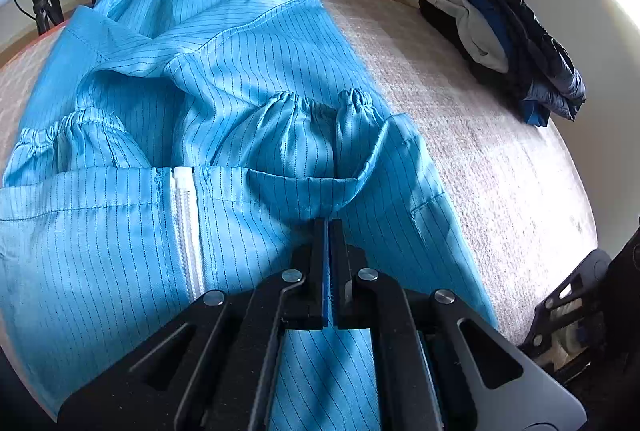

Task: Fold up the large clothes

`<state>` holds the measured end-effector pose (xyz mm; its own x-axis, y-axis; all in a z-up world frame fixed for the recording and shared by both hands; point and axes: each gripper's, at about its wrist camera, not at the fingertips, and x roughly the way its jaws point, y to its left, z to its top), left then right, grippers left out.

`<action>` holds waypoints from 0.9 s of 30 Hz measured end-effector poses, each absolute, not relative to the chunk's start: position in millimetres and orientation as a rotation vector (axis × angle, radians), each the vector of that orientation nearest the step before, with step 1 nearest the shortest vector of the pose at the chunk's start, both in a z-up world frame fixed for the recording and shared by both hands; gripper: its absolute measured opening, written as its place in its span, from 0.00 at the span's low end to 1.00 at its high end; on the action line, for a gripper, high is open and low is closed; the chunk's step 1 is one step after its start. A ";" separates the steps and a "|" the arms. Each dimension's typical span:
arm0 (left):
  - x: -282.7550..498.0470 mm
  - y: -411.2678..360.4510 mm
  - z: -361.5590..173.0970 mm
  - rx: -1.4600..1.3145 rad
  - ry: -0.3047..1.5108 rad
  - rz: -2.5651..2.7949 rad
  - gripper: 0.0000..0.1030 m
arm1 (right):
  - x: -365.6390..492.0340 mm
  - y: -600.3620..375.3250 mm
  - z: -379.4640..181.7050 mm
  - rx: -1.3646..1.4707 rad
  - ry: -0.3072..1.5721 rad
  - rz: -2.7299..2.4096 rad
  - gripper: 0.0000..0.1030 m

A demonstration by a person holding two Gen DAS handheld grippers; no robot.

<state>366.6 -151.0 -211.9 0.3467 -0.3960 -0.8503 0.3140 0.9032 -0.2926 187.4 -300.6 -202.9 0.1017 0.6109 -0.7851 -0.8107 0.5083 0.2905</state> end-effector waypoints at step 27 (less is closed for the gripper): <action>307.6 -0.4 -141.6 -0.244 0.997 -0.256 0.03 | 227.1 -284.5 -144.1 -0.195 0.937 0.651 0.05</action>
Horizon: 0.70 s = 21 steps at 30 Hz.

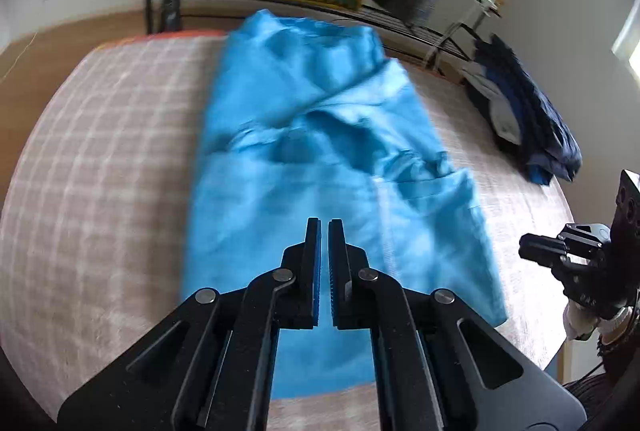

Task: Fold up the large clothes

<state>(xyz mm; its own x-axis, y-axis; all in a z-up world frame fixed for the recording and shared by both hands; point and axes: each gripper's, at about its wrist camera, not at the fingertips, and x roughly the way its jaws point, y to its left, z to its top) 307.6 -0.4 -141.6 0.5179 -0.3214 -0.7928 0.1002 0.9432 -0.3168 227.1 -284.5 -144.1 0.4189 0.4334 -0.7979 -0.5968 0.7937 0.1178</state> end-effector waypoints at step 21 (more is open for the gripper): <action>280.4 98.2 -87.1 -0.345 0.874 -0.207 0.03 | 244.5 -270.6 -101.6 -0.113 0.904 0.474 0.05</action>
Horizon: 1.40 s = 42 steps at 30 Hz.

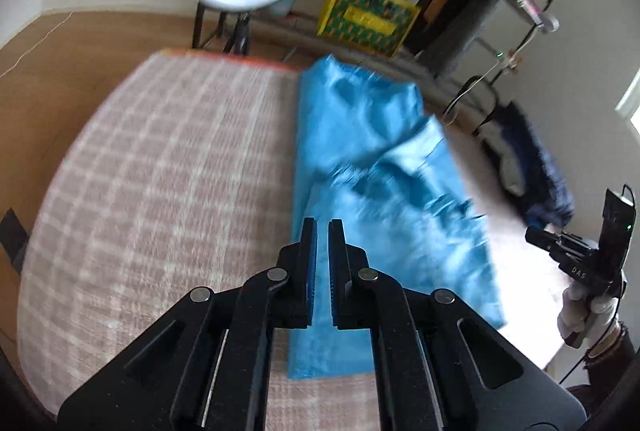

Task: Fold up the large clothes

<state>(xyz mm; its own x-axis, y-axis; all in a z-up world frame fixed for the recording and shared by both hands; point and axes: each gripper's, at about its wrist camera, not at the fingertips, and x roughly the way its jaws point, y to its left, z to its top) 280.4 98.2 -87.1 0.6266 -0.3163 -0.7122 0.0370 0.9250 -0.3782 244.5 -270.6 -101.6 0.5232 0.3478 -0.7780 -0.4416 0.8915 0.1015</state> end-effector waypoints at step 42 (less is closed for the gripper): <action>622.4 92.0 -227.9 -0.521 1.129 -0.376 0.44 | 528.3 -321.0 -214.3 0.333 1.047 0.451 0.50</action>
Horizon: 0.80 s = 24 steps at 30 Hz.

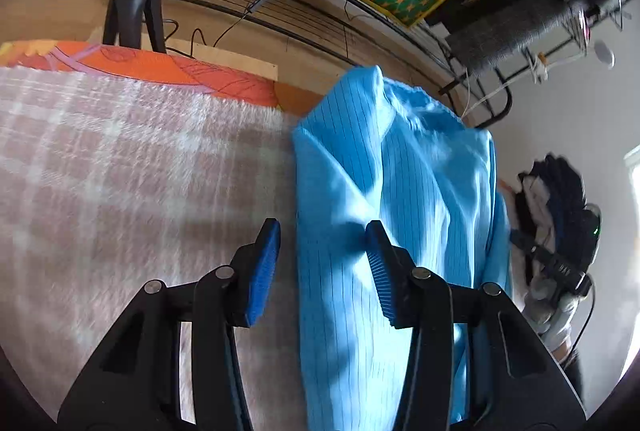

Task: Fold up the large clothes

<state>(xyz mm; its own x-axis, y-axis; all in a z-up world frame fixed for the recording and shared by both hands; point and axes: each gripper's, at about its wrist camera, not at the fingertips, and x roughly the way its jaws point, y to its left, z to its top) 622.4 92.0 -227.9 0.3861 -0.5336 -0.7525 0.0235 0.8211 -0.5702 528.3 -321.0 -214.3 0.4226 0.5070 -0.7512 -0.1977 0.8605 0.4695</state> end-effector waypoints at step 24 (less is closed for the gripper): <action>635.9 41.4 -197.8 -0.316 0.950 -0.375 0.02 | 541.3 -261.4 -188.7 0.072 0.943 0.484 0.03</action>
